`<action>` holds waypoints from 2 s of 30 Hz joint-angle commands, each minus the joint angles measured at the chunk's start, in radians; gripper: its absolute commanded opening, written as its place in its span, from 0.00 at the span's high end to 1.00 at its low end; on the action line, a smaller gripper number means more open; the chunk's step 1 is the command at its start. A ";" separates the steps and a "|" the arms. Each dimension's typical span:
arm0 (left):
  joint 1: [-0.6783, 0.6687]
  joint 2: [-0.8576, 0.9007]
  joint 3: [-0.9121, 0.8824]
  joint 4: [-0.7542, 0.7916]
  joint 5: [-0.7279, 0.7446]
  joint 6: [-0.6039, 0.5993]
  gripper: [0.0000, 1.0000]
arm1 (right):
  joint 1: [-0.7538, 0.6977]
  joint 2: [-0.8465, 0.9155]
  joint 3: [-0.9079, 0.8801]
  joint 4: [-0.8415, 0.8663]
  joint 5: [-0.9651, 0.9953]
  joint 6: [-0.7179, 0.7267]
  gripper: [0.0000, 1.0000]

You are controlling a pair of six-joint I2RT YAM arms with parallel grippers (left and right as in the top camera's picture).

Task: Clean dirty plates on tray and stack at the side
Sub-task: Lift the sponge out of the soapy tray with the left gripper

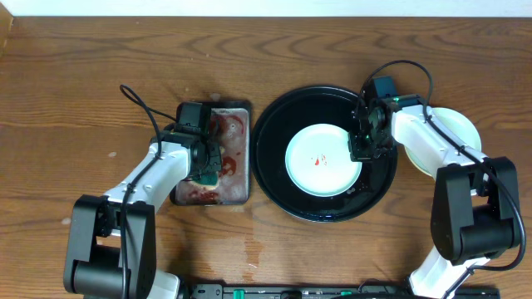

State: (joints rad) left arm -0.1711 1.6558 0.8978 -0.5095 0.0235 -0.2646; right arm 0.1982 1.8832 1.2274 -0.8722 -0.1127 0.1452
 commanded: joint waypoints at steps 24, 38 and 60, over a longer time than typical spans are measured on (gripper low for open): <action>0.191 -0.217 0.071 -0.055 0.525 0.056 0.93 | 0.012 0.008 -0.006 -0.006 0.005 -0.005 0.99; 0.318 -0.217 0.066 -0.058 0.784 0.266 0.93 | 0.013 0.008 -0.006 -0.006 0.005 -0.005 0.99; 0.385 -0.217 0.066 -0.049 0.935 0.362 0.93 | 0.012 0.008 -0.006 -0.006 0.005 -0.005 0.99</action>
State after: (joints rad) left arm 0.1936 1.4456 0.9455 -0.5636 0.9001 0.0650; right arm 0.1982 1.8832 1.2274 -0.8749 -0.1127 0.1452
